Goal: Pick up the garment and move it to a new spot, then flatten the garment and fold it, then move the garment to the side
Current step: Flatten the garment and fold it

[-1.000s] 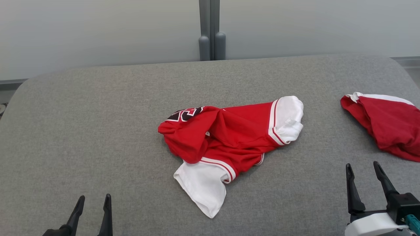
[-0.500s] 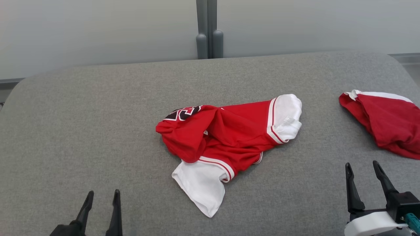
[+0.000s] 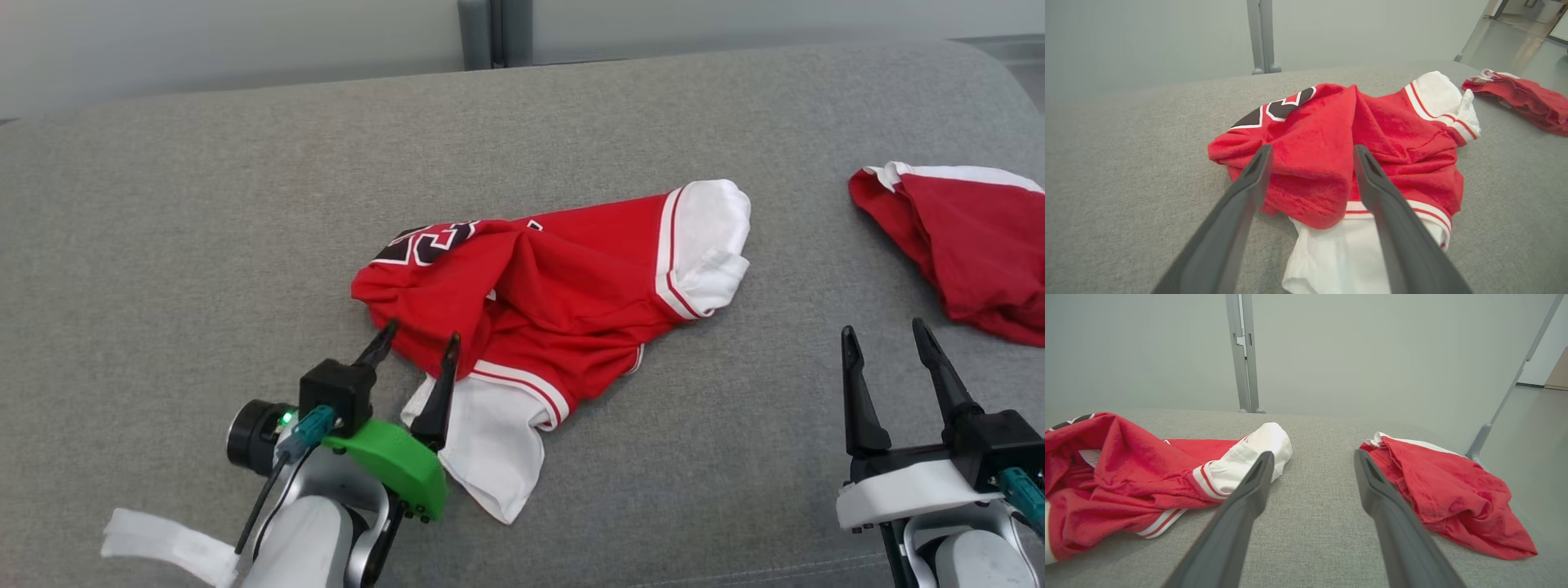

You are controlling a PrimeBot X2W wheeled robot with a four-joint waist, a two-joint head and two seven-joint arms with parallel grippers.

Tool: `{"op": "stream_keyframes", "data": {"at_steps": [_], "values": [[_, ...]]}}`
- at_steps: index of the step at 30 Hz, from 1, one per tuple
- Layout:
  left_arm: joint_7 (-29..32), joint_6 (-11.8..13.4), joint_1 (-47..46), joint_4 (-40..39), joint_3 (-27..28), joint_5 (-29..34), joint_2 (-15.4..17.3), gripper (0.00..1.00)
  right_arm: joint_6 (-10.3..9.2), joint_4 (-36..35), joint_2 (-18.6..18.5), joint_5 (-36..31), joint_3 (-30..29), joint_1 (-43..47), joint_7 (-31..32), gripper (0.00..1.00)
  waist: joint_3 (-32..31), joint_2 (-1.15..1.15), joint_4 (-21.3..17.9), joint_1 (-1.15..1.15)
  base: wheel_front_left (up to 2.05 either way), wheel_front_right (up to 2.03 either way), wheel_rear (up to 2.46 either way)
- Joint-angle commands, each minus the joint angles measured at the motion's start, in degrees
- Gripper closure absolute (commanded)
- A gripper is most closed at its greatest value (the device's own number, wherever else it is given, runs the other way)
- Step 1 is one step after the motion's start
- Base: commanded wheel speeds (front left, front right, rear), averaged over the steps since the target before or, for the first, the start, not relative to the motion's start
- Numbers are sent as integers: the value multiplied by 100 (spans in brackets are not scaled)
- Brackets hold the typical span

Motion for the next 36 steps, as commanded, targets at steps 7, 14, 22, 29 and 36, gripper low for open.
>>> {"op": "stream_keyframes", "data": {"at_steps": [7,14,22,29,36], "values": [[217,153,-504,402,-33,112,146,0,-10,23,-14,245,-36,-157,-17,0,403,0,-497,0,0,0,0],[478,116,-809,949,-19,169,444,66,-10,60,-14,345,-75,-234,-18,0,481,0,-612,0,0,0,0],[1791,-188,-1409,520,-304,-461,988,100,-11,87,-14,427,-68,-243,-18,0,445,0,-595,0,0,0,0],[4180,-206,-2148,-1249,-1108,-2614,2211,100,-11,175,-14,537,14,-297,-18,0,402,0,-691,0,0,0,0],[6720,-131,-2668,-2885,-1014,-5721,3235,100,-10,288,-13,728,121,-276,-18,0,356,0,-959,0,0,0,0]]}}
